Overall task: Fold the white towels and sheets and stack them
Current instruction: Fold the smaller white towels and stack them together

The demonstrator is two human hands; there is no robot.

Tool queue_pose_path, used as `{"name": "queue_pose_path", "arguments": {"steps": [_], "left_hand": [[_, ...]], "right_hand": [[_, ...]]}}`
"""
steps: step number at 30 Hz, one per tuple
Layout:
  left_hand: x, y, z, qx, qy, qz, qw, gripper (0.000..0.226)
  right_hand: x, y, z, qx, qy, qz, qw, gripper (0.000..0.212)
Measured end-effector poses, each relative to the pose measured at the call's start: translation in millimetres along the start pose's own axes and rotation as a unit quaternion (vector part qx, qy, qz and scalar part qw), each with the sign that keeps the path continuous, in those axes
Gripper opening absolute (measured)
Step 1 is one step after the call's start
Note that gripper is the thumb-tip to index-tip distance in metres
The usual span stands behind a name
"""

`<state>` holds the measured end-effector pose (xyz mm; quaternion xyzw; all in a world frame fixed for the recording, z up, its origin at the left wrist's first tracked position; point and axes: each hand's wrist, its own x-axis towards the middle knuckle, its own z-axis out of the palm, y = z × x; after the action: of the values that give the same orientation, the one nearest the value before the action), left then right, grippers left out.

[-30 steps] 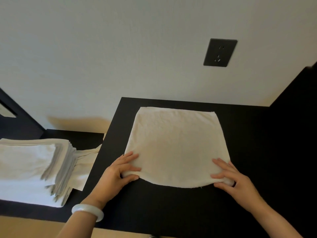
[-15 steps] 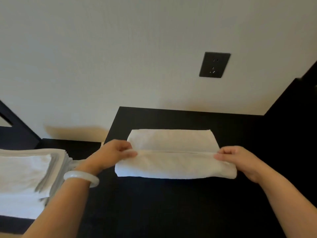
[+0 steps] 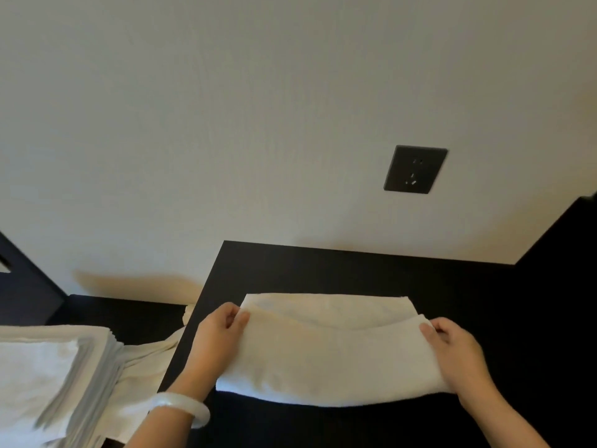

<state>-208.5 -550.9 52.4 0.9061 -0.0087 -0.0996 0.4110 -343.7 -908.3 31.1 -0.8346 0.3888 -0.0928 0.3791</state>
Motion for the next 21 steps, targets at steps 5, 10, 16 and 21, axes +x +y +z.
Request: {"name": "queue_pose_path", "arguments": {"steps": [5,10,16,21], "left_hand": [[22.5,8.2,10.9,0.020,0.023,-0.010,0.999,0.015],[20.4,1.9,28.4,0.092,0.058,0.005,0.994,0.017],[25.4,3.5,23.7,0.016,0.108,0.007,0.994,0.028],[31.3,9.2,30.9,0.101,0.086,-0.015,0.991,0.022]], "right_hand": [[25.7,-25.7,8.9,-0.038,0.004,-0.049,0.998,0.020],[23.7,-19.8,25.2,-0.111,-0.008,-0.038,0.993,0.024],[29.0,-35.6,12.9,-0.064,0.070,-0.084,0.992,0.032],[37.5,-38.8,27.1,-0.164,0.055,-0.054,0.983,0.031]]}}
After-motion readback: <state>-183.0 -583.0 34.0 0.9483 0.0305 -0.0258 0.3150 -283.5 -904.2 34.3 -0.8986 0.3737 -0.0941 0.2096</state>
